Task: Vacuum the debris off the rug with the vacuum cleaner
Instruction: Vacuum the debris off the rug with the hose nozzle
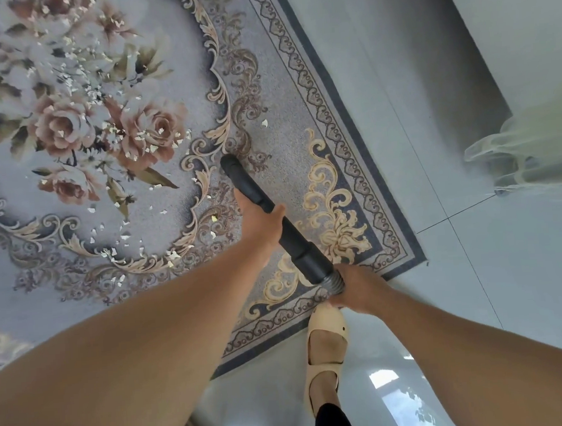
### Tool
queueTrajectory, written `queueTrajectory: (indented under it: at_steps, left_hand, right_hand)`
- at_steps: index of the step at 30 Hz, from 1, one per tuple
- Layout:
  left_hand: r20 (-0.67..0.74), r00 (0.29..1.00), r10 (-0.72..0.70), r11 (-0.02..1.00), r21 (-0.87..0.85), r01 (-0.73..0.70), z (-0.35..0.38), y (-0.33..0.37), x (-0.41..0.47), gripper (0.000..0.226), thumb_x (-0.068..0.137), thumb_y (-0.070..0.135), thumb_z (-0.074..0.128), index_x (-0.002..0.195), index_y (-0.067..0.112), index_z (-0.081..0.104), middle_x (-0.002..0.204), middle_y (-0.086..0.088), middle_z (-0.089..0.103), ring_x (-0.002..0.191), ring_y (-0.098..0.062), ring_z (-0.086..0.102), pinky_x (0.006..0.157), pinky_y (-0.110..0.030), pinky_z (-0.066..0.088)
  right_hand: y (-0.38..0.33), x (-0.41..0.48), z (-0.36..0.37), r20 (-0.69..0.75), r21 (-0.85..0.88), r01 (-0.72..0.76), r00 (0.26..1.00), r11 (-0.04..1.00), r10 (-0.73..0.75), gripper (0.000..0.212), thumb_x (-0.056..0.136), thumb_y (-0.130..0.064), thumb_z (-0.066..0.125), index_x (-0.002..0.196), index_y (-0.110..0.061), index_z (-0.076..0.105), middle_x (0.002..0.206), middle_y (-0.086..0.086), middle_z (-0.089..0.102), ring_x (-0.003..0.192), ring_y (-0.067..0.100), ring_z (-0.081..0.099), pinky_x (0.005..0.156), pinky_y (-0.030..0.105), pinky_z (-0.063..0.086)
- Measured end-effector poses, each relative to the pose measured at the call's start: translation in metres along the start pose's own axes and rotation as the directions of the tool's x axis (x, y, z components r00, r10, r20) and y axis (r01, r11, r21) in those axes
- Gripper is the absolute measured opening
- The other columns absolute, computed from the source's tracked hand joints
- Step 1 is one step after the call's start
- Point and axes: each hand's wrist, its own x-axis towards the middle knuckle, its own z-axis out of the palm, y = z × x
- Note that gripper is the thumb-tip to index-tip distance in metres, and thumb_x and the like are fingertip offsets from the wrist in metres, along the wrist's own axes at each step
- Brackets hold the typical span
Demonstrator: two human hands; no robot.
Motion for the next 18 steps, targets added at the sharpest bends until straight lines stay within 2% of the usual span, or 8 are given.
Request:
queueTrajectory:
  at_steps: [4, 7, 10, 13, 15, 18]
  left_hand:
    - [-0.002, 0.995, 0.096, 0.992, 0.079, -0.095, -0.002, 0.036, 0.016, 0.080, 0.094, 0.021, 0.058, 0.153, 0.032, 0.005, 0.129, -0.002, 0.051, 0.096, -0.023, 0.058, 0.081, -0.042, 0.055]
    - [0.066, 0.988, 0.136, 0.972, 0.184, -0.147, 0.008, 0.064, 0.028, 0.079, 0.093, 0.023, 0.058, 0.152, 0.034, 0.007, 0.133, -0.004, 0.049, 0.102, -0.027, 0.058, 0.075, -0.042, 0.057]
    - [0.130, 0.987, 0.097, 0.956, 0.263, -0.128, 0.020, 0.072, 0.032, 0.081, 0.094, 0.023, 0.058, 0.153, 0.036, 0.004, 0.131, -0.005, 0.049, 0.103, -0.030, 0.057, 0.079, -0.045, 0.057]
    - [0.133, 0.989, 0.066, 0.952, 0.288, -0.102, 0.025, 0.062, 0.030, 0.081, 0.095, 0.024, 0.056, 0.153, 0.037, 0.002, 0.125, -0.005, 0.050, 0.100, -0.030, 0.058, 0.084, -0.050, 0.055]
    - [0.139, 0.989, 0.060, 0.958, 0.269, -0.096, 0.024, 0.052, 0.029, 0.080, 0.094, 0.024, 0.056, 0.152, 0.037, 0.004, 0.127, -0.004, 0.050, 0.098, -0.027, 0.058, 0.081, -0.047, 0.056]
    - [0.135, 0.989, 0.065, 0.965, 0.245, -0.097, 0.021, 0.039, 0.024, 0.075, 0.096, 0.023, 0.055, 0.153, 0.034, 0.007, 0.123, -0.003, 0.052, 0.087, -0.020, 0.057, 0.070, -0.037, 0.053]
  right_hand:
    - [-0.018, 0.014, -0.017, -0.083, 0.123, 0.073, 0.995, 0.990, -0.064, 0.035, 0.078, -0.032, 0.076, 0.105, -0.018, 0.058, 0.095, 0.004, 0.067, 0.090, 0.024, 0.063, 0.079, 0.033, 0.048]
    - [-0.033, 0.024, -0.028, -0.077, 0.136, 0.093, 0.994, 0.986, -0.083, 0.031, 0.075, -0.031, 0.078, 0.092, -0.022, 0.053, 0.082, 0.000, 0.061, 0.081, 0.023, 0.061, 0.071, 0.030, 0.046]
    - [-0.037, 0.028, -0.031, 0.005, 0.124, 0.064, 0.998, 0.990, -0.065, 0.033, 0.072, -0.034, 0.081, 0.088, -0.020, 0.055, 0.082, 0.000, 0.064, 0.077, 0.021, 0.062, 0.072, 0.030, 0.050]
    - [-0.029, 0.029, -0.028, 0.079, 0.135, 0.051, 0.995, 0.989, -0.062, 0.032, 0.070, -0.035, 0.082, 0.078, -0.018, 0.057, 0.079, 0.003, 0.066, 0.074, 0.022, 0.065, 0.071, 0.031, 0.051]
    - [-0.024, 0.026, -0.026, 0.133, 0.124, 0.043, 0.989, 0.991, -0.059, 0.032, 0.070, -0.033, 0.083, 0.074, -0.016, 0.056, 0.074, 0.003, 0.063, 0.070, 0.020, 0.061, 0.067, 0.028, 0.048]
    - [-0.026, 0.016, -0.024, 0.202, 0.100, 0.045, 0.977, 0.994, -0.065, 0.033, 0.070, -0.032, 0.083, 0.083, -0.013, 0.060, 0.077, 0.002, 0.061, 0.071, 0.018, 0.059, 0.064, 0.025, 0.044]
